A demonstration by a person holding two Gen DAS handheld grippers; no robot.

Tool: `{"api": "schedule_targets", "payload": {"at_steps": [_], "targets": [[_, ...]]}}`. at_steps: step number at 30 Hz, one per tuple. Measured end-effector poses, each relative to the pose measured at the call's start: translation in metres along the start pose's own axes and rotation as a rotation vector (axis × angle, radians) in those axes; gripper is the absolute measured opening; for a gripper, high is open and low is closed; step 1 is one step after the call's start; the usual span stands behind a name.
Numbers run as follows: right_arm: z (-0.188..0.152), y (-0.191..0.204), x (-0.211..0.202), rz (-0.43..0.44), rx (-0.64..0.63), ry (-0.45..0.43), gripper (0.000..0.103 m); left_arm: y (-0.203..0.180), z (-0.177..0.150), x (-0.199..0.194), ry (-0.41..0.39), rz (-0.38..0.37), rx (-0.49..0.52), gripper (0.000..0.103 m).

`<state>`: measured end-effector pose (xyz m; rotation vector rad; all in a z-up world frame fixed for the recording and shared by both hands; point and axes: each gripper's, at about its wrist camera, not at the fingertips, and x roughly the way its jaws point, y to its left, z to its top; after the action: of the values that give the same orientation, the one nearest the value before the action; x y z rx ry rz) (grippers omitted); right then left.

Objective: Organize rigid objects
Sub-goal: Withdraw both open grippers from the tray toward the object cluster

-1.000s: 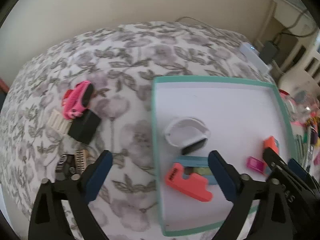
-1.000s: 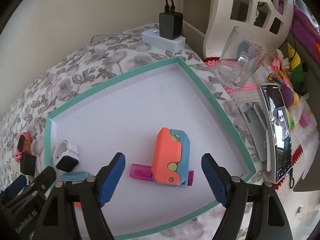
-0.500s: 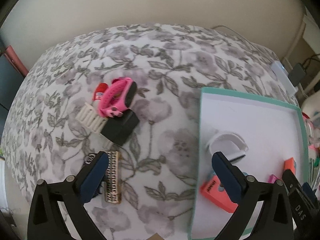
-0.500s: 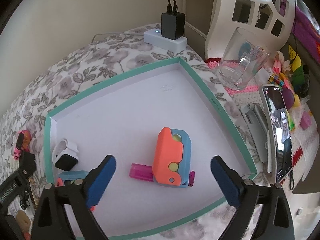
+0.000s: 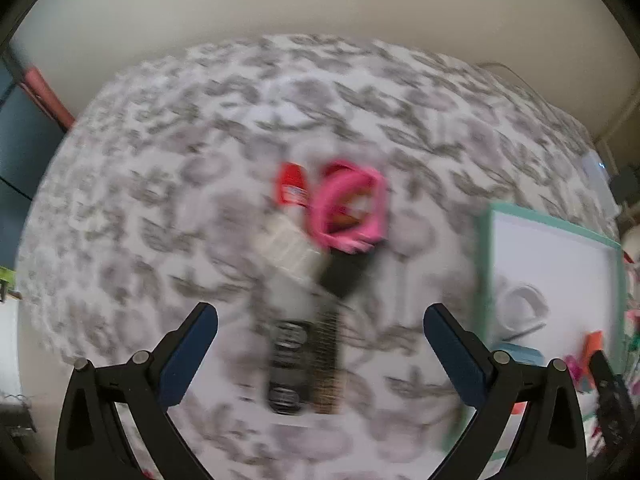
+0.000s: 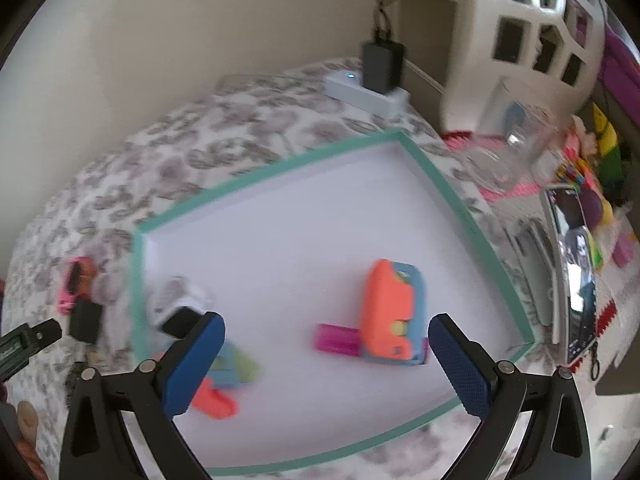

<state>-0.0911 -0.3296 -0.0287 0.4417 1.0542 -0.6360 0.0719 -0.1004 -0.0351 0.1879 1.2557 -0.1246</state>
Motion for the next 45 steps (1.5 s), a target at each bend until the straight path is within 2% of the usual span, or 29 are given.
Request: {"api": "schedule_targets", "payload": {"at_steps": [5, 12, 15, 21, 26, 31, 37, 42, 45], "targets": [[-0.002, 0.035, -0.020, 0.071, -0.049, -0.028, 0.103, 0.041, 0.009, -0.012, -0.029, 0.010, -0.065, 0.103], [-0.020, 0.097, -0.032, 0.184, -0.165, -0.006, 0.103, 0.083, 0.008, -0.019, -0.047, 0.034, -0.143, 0.103], [-0.030, 0.119, -0.027, 0.226, -0.205, 0.036, 0.103, 0.088, 0.006, -0.016, -0.045, 0.044, -0.142, 0.103], [-0.053, 0.159, -0.015, 0.221, -0.329, 0.086, 0.103, 0.088, -0.007, 0.001, 0.021, 0.037, -0.132, 0.103], [-0.067, 0.173, -0.005, 0.234, -0.361, 0.145, 0.103, 0.087, -0.017, 0.015, 0.086, 0.009, -0.139, 0.103], [-0.073, 0.180, 0.002, 0.243, -0.376, 0.178, 0.103, 0.090, -0.024, 0.022, 0.115, 0.011, -0.154, 0.103], [-0.073, 0.177, 0.007, 0.217, -0.372, 0.191, 0.103, 0.087, -0.032, 0.035, 0.171, -0.006, -0.150, 0.103], [-0.067, 0.166, 0.006, 0.215, -0.335, 0.183, 0.103, 0.081, -0.034, 0.037, 0.182, -0.019, -0.141, 0.103], [-0.064, 0.161, 0.005, 0.215, -0.325, 0.179, 0.103, 0.082, -0.033, 0.037, 0.183, -0.040, -0.170, 0.103]]}}
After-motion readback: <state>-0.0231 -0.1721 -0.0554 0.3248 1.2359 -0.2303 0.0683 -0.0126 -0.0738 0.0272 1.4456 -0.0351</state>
